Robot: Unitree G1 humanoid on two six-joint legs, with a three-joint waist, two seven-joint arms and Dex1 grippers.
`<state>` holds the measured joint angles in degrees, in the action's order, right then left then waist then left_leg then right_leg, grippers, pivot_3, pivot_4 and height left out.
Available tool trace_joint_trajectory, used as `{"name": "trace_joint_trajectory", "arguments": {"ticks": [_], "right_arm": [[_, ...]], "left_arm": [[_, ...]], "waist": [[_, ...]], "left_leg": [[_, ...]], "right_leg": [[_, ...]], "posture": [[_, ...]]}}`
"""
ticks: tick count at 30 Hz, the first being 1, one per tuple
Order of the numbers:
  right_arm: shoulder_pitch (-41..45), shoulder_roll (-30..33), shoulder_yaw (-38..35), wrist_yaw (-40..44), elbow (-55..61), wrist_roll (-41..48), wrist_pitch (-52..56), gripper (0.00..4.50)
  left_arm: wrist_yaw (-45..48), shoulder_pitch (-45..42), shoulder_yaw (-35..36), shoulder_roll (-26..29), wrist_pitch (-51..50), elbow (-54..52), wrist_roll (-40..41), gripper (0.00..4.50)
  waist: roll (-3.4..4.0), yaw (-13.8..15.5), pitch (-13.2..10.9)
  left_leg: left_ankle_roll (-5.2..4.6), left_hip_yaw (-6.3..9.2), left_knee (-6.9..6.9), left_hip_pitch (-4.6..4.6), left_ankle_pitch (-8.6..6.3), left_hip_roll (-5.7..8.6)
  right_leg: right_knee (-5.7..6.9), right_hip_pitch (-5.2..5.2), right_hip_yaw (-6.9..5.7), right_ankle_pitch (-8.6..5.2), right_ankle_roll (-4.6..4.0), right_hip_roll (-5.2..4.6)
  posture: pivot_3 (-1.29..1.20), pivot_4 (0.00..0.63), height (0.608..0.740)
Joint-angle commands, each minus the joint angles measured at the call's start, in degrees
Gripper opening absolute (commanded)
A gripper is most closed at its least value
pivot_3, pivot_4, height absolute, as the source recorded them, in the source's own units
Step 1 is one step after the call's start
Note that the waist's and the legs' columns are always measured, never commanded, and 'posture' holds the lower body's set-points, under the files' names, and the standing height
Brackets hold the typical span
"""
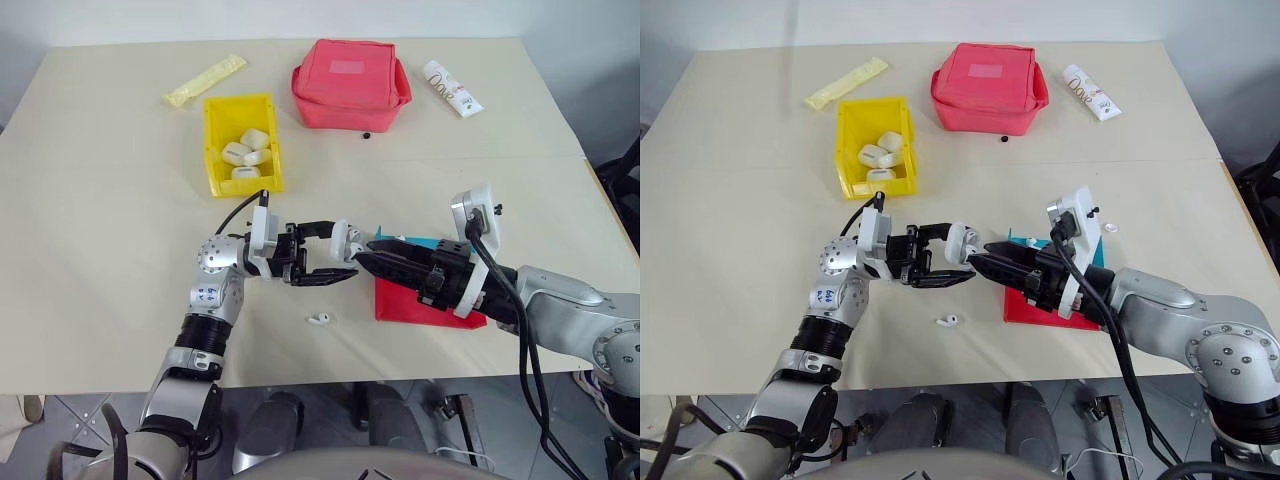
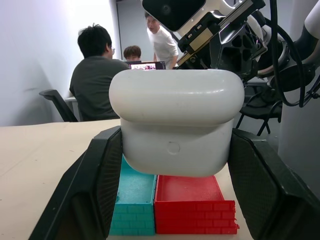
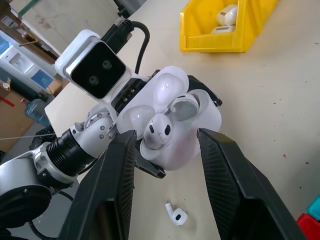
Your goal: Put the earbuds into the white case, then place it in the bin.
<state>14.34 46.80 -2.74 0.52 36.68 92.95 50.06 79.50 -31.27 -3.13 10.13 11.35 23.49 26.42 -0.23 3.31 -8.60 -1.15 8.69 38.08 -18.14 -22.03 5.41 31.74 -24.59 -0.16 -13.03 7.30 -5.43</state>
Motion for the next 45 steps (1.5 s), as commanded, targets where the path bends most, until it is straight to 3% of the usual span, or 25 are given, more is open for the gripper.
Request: {"name": "trace_joint_trajectory", "arguments": {"ticks": [1, 16, 28, 45], "right_arm": [[0.62, 1.17, -2.17, 0.33, 1.77, 1.51, -0.72, 2.05], [-1.56, 6.18, -3.74, 5.63, 4.17, 0.57, 0.28, 2.05], [2.26, 3.32, 0.72, 12.41, -0.55, -10.55, 1.37, 2.05], [6.79, 1.11, 1.60, 13.01, 0.80, -9.34, 3.88, 2.05]], "left_arm": [[-0.27, -1.12, 0.46, -0.07, 1.04, 0.09, -0.08, 2.78], [-0.06, -1.92, 1.25, 0.07, 2.27, 3.25, -0.06, 2.78], [1.27, -2.71, 0.62, -1.12, 2.15, 2.62, 0.28, 2.78], [0.55, -2.00, 0.11, -1.03, 2.10, 2.22, -0.30, 2.78]], "waist": [[0.00, -0.01, 0.00], [-0.01, 0.21, 0.00], [-0.01, 0.60, 0.00], [-0.01, 1.10, 0.00]], "left_leg": [[0.00, 0.00, 0.00, 0.00, 0.00, -0.01], [0.00, 0.00, 0.01, -0.01, 0.00, -0.01], [0.00, -0.01, 0.03, -0.03, 0.00, -0.01], [0.02, -0.01, 0.05, -0.04, 0.02, -0.02]], "right_leg": [[-0.01, 0.00, 0.00, 0.00, 0.00, 0.00], [-0.07, 0.00, -0.01, 0.02, 0.01, 0.00], [-0.08, 0.00, -0.02, 0.06, 0.01, 0.02], [-0.08, 0.00, -0.02, 0.10, -0.03, 0.01]], "posture": [[0.00, 0.150, 0.740], [0.00, 0.150, 0.740], [0.00, 0.150, 0.740], [0.00, 0.150, 0.740]]}}
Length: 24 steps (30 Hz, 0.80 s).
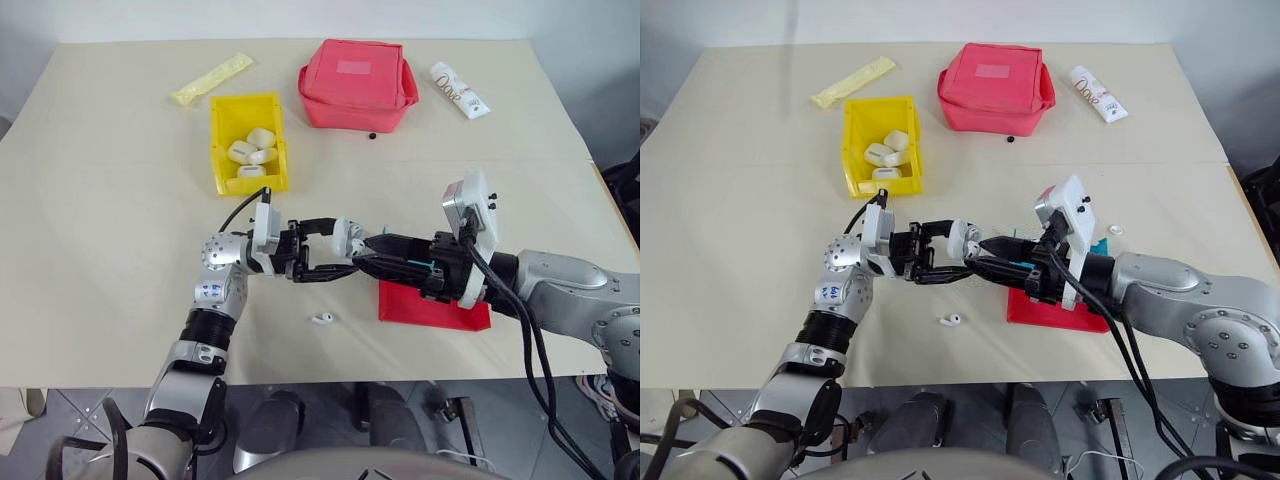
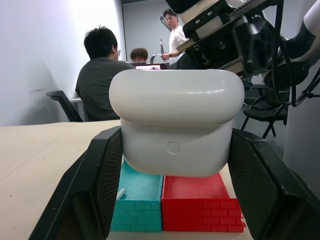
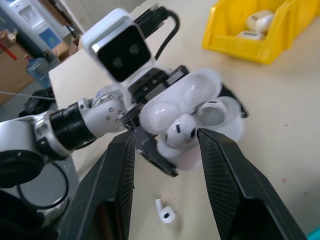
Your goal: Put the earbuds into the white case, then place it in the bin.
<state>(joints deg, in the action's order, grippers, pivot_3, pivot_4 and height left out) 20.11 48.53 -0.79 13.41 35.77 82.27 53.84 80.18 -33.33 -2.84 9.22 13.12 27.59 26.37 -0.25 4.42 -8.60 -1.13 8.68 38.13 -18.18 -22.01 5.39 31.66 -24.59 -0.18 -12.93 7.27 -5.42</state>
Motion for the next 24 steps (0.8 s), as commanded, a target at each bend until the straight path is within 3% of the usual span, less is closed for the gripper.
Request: {"name": "trace_joint_trajectory", "arguments": {"ticks": [1, 10, 24], "right_arm": [[1.09, -0.70, -0.26, 0.09, 1.69, 1.34, 0.19, 2.05], [0.80, -0.55, -0.39, 0.17, 1.42, 0.43, 0.74, 2.05], [-4.73, 4.35, -7.00, 2.99, 4.76, -8.16, -0.12, 2.05]], "left_arm": [[-0.20, 0.04, -0.21, -0.09, 0.31, -1.85, -0.28, 2.78], [-0.64, -0.13, -0.41, 0.21, 0.29, -1.60, -0.85, 2.78], [-3.99, -5.43, -1.08, 4.39, -0.17, 0.80, -6.05, 2.78]], "waist": [[0.00, -0.01, 0.00], [0.00, 0.00, 0.00], [-0.01, 0.10, -0.01]], "left_leg": [[0.00, 0.00, 0.00, 0.00, 0.00, 0.00], [0.00, 0.00, 0.00, 0.00, 0.00, 0.00], [0.00, -0.01, 0.00, -0.02, 0.02, 0.01]], "right_leg": [[0.00, 0.00, 0.00, 0.00, 0.00, 0.00], [0.00, 0.00, -0.01, 0.00, 0.00, 0.00], [0.00, 0.00, -0.02, 0.01, 0.01, 0.03]], "posture": [[0.00, 0.150, 0.740], [0.00, 0.150, 0.740], [0.00, 0.150, 0.740]]}}
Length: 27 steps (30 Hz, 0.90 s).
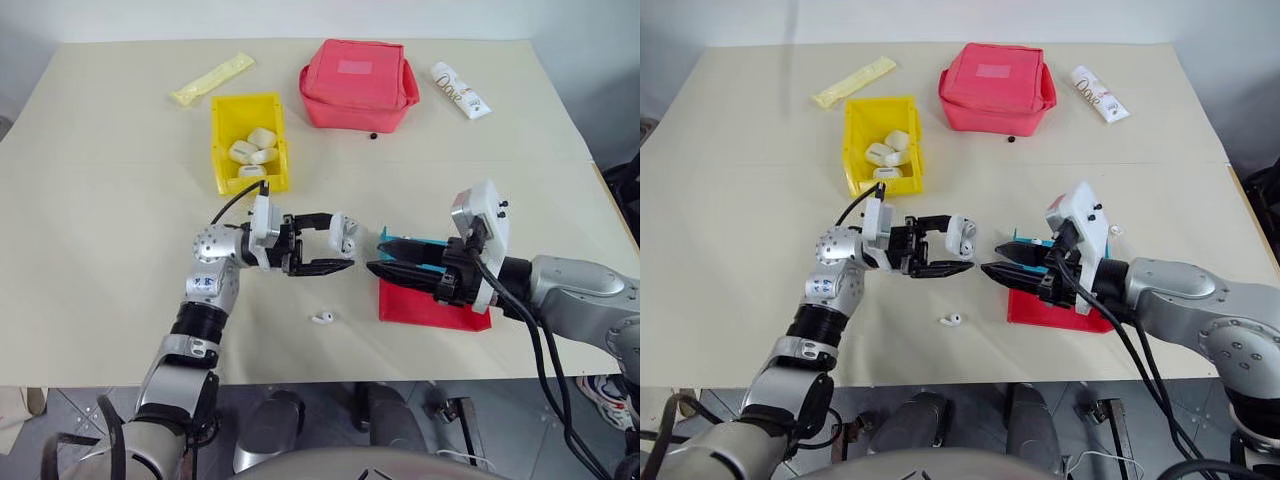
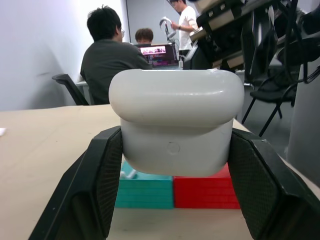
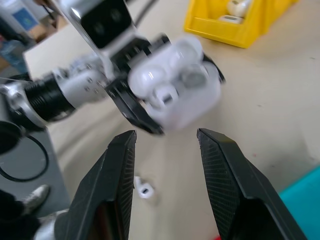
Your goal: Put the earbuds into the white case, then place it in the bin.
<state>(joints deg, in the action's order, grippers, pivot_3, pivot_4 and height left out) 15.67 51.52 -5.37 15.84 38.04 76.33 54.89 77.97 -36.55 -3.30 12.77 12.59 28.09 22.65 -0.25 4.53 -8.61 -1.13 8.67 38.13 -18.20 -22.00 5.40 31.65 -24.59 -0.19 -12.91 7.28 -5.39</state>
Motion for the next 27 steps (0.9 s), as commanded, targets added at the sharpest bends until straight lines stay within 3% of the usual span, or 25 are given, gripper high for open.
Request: {"name": "trace_joint_trajectory", "arguments": {"ticks": [1, 4, 10, 18, 27], "right_arm": [[-0.33, 1.96, -2.61, 0.37, 3.21, -4.00, -1.26, 2.05], [1.51, 4.38, -1.35, -0.35, 5.04, -8.27, -0.05, 1.86], [13.28, 2.37, 4.07, -5.12, 4.06, -8.54, 5.04, 0.07], [32.86, -6.53, 14.87, -5.75, -4.35, -16.17, 11.94, 0.02], [32.21, -10.79, 21.09, 2.29, -8.01, -27.08, 9.68, 0.02]], "left_arm": [[-3.21, -3.31, -1.20, 1.55, -0.31, 0.07, -4.15, 2.78], [-5.46, -6.16, -2.89, 3.20, -0.81, -0.74, -8.23, 2.78], [-6.84, -10.19, -5.82, 5.34, 0.49, -0.76, -13.34, 2.78], [-9.41, -13.26, -9.88, 6.83, 1.49, 1.72, -20.39, 2.78], [-10.17, -12.69, -9.17, 6.51, -0.58, -0.50, -19.10, 2.78]], "waist": [[-0.01, -0.01, 0.00], [0.00, 0.01, -0.01], [0.00, -0.24, -0.01], [0.00, -0.53, -0.01], [-0.03, -0.45, 0.01]], "left_leg": [[0.00, 0.00, 0.00, -0.01, 0.00, 0.00], [0.01, 0.00, 0.00, -0.02, 0.01, 0.02], [0.03, -0.01, -0.04, -0.05, 0.03, -0.01], [0.08, 0.00, -0.07, -0.13, 0.09, -0.01], [-0.01, -0.03, -0.04, -0.36, 0.25, 0.24]], "right_leg": [[0.00, 0.00, 0.00, 0.00, 0.01, 0.01], [0.01, -0.03, 0.00, 0.01, 0.01, 0.05], [0.00, -0.08, 0.01, 0.02, 0.02, -0.01], [0.05, -0.21, 0.01, 0.03, -0.01, 0.02], [0.17, -0.50, -0.03, 0.06, 0.03, -0.03]], "posture": [[0.00, 0.150, 0.740], [0.00, 0.150, 0.740], [0.00, 0.150, 0.740], [0.00, 0.150, 0.740], [0.00, 0.150, 0.740]]}}
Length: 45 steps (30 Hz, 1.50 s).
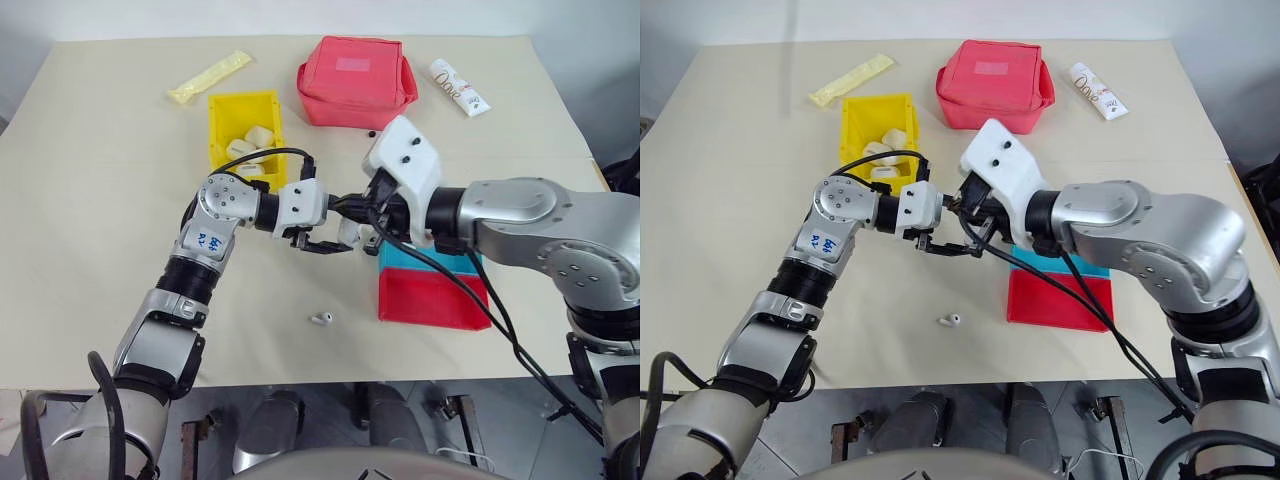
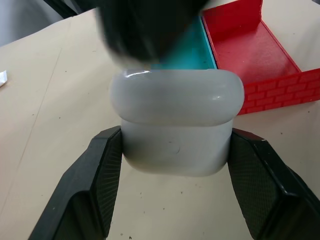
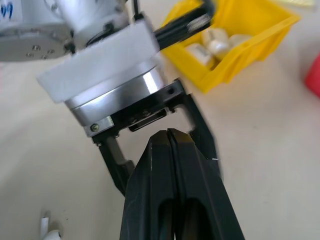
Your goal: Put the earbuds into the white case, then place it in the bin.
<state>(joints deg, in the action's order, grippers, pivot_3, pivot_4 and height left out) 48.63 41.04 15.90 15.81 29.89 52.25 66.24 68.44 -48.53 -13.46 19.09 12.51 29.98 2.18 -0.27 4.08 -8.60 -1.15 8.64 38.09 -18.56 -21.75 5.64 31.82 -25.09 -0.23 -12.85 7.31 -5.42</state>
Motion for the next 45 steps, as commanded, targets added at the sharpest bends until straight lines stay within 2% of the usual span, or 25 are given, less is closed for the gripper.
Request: {"name": "trace_joint_trajectory", "arguments": {"ticks": [1, 4, 11, 15, 18, 20, 22, 23, 25, 29, 34, 40, 43, 45], "right_arm": [[-1.33, -0.32, 0.02, 3.02, -0.04, -4.03, -1.89, 0.02], [-4.02, 1.03, -1.06, 4.68, 0.79, -6.19, -1.56, 0.02], [-15.35, 6.90, -12.36, 7.11, 6.66, -4.54, -0.12, 0.02], [-20.65, 6.10, -21.59, 8.60, 7.52, -2.09, -2.43, 0.02], [-22.99, 5.20, -25.73, 9.87, 7.16, -1.16, -4.49, 0.02], [-25.83, 5.34, -29.69, 13.25, 6.26, 1.02, -6.19, 0.02], [-30.59, 3.94, -37.75, 22.09, 2.76, 10.73, -7.83, 0.37], [-33.75, 4.55, -39.32, 27.45, 1.53, 10.89, -9.85, 0.55], [-37.12, 5.67, -40.24, 33.82, -0.14, 10.34, -12.32, 1.23], [-38.98, 6.51, -40.90, 38.33, -2.05, 8.93, -15.91, 2.63], [-40.91, 6.12, -41.21, 38.02, -2.38, 6.49, -19.46, 4.32], [-43.74, 4.16, -40.33, 35.38, -0.51, 5.27, -22.32, 4.42], [-44.85, 3.34, -39.76, 33.64, 0.89, 5.41, -22.85, 4.42], [-45.22, 3.15, -39.78, 32.65, 1.64, 5.95, -22.68, 4.50]], "left_arm": [[-0.66, -0.53, 1.20, 0.34, -0.84, -2.76, 1.61, 2.78], [0.06, 0.63, 2.17, 1.35, -1.37, -4.41, 3.09, 2.78], [0.07, 3.35, 5.48, 3.99, -2.05, -5.78, 6.28, 2.78], [0.31, 4.67, 8.16, 3.89, -2.95, -6.38, 10.16, 2.78], [-0.14, 5.13, 9.21, 3.76, -4.43, -6.80, 11.82, 2.78], [-0.85, 5.01, 10.24, 3.52, -4.93, -6.07, 12.70, 2.78], [-2.20, 4.84, 11.65, 3.60, -5.02, -4.04, 13.08, 2.78], [-3.26, 4.78, 12.42, 3.69, -5.44, -3.10, 13.21, 2.78], [-5.82, 4.40, 14.27, 3.29, -3.88, -1.13, 13.33, 2.78], [-9.88, 3.45, 15.07, 4.04, -4.24, 0.76, 11.21, 2.78], [-20.16, 0.72, 16.44, 5.49, -4.44, 5.56, 7.22, 2.78], [-34.85, -8.49, 16.49, 6.29, -2.61, 20.32, 0.90, 2.78], [-38.77, -12.90, 16.36, 6.21, -1.05, 27.87, -0.72, 2.78], [-37.29, -14.05, 16.42, 6.02, 0.91, 30.41, -0.53, 3.51]], "waist": [[-0.01, 0.02, 0.01], [-0.01, -0.08, 0.01], [-0.07, -0.05, 0.04], [-0.07, 0.00, 0.04], [-0.08, 0.08, 0.05], [-0.09, 0.18, 0.05], [-0.13, 0.33, 0.07], [-0.15, 0.37, 0.07], [-0.15, 0.39, 0.07], [-0.11, 0.13, 0.05], [-0.12, 0.20, 0.05], [-0.18, 0.67, 0.03], [-0.20, 0.59, 0.02], [-0.20, 0.45, 0.02]], "left_leg": [[0.02, 0.01, 0.00, 0.00, 0.01, 0.00], [0.04, 0.01, -0.01, 0.00, 0.03, 0.00], [0.06, -0.01, 0.01, -0.12, 0.06, 0.00], [0.06, -0.01, 0.00, -0.12, 0.08, -0.01], [0.05, -0.01, 0.00, -0.12, 0.09, 0.00], [0.05, -0.02, 0.00, -0.10, 0.09, 0.00], [0.05, -0.01, 0.01, -0.09, 0.09, 0.00], [0.04, 0.01, 0.00, -0.08, 0.09, 0.00], [0.00, 0.00, 0.00, 0.00, 0.11, 0.02], [0.00, -0.11, -0.01, 0.23, 0.11, 0.02], [0.03, -0.10, -0.05, 0.21, 0.09, -0.04], [0.03, -0.09, -0.01, 0.20, 0.10, 0.03], [0.03, -0.09, -0.01, 0.20, 0.10, 0.07], [0.02, -0.10, -0.02, 0.19, 0.10, 0.10]], "right_leg": [[0.02, 0.00, 0.00, 0.00, 0.00, 0.00], [0.04, -0.03, 0.00, 0.00, 0.00, 0.00], [0.07, -0.17, 0.01, 0.02, -0.02, -0.01], [0.06, -0.16, 0.02, 0.06, -0.02, -0.01], [0.06, -0.16, 0.02, 0.06, -0.02, -0.02], [0.06, -0.14, 0.03, 0.06, -0.02, -0.01], [0.06, -0.12, 0.02, 0.06, -0.01, 0.00], [0.03, -0.08, 0.00, 0.07, -0.01, 0.00], [0.02, 0.04, 0.01, 0.08, 0.02, 0.00], [0.04, 0.23, 0.10, 0.10, 0.04, 0.00], [0.03, 0.18, 0.09, 0.09, 0.04, 0.00], [0.05, 0.19, 0.08, 0.10, 0.05, -0.01], [0.05, 0.18, 0.08, 0.11, 0.06, -0.01], [0.05, 0.17, 0.10, 0.11, 0.07, -0.03]], "posture": [[0.00, 0.150, 0.740], [0.00, 0.150, 0.740], [0.00, 0.150, 0.740], [0.00, 0.150, 0.740], [0.00, 0.150, 0.740], [0.00, 0.150, 0.740], [0.00, 0.150, 0.740], [0.00, 0.150, 0.740], [0.00, 0.150, 0.740], [0.00, 0.150, 0.740], [0.00, 0.150, 0.740], [0.00, 0.150, 0.740], [0.00, 0.150, 0.740], [0.00, 0.150, 0.740]]}}
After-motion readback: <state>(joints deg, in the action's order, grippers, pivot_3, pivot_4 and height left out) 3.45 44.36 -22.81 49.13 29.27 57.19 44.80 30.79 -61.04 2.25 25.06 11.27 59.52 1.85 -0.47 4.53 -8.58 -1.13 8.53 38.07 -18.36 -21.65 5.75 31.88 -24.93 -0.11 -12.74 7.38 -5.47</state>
